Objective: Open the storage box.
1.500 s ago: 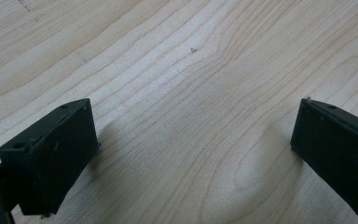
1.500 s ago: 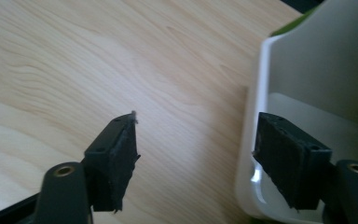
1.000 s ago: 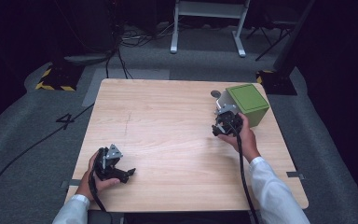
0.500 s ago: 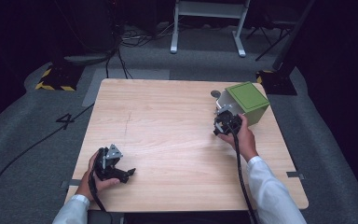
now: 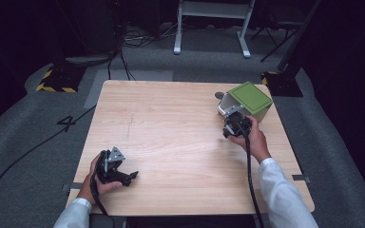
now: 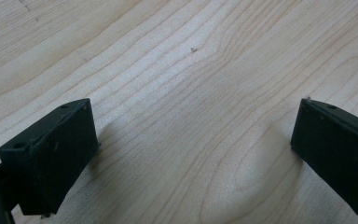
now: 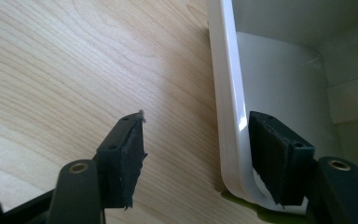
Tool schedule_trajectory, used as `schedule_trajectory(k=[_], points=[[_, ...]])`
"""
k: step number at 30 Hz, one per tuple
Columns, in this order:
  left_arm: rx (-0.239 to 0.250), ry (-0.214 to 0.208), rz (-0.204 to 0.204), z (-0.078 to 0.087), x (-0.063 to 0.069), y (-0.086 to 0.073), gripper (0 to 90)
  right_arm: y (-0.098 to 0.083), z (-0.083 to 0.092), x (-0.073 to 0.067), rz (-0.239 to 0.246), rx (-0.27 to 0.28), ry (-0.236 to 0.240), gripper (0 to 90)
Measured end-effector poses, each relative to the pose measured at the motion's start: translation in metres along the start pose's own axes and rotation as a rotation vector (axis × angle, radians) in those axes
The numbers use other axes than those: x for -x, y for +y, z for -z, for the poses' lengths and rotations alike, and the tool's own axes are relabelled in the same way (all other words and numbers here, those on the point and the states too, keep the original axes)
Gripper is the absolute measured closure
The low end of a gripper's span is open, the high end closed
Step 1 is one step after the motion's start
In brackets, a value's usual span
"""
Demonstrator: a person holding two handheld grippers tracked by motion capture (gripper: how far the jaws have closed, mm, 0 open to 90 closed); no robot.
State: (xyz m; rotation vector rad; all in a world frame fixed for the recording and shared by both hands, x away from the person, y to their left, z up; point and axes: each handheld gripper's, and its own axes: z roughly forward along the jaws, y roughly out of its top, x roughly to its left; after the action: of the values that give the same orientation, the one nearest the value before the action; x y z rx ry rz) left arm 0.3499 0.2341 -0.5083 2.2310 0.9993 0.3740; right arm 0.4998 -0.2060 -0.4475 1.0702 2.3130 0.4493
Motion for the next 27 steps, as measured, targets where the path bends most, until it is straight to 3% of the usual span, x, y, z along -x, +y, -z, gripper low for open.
schedule_trajectory(k=[15,27], points=[[0.000,0.001,0.004,0.000,0.000,0.000,0.5,-0.007,0.013,-0.002,0.028,0.015,0.075,39.1],[0.001,0.006,0.006,0.001,0.001,-0.001,0.5,-0.007,0.020,-0.023,0.087,0.025,0.087,39.3]])
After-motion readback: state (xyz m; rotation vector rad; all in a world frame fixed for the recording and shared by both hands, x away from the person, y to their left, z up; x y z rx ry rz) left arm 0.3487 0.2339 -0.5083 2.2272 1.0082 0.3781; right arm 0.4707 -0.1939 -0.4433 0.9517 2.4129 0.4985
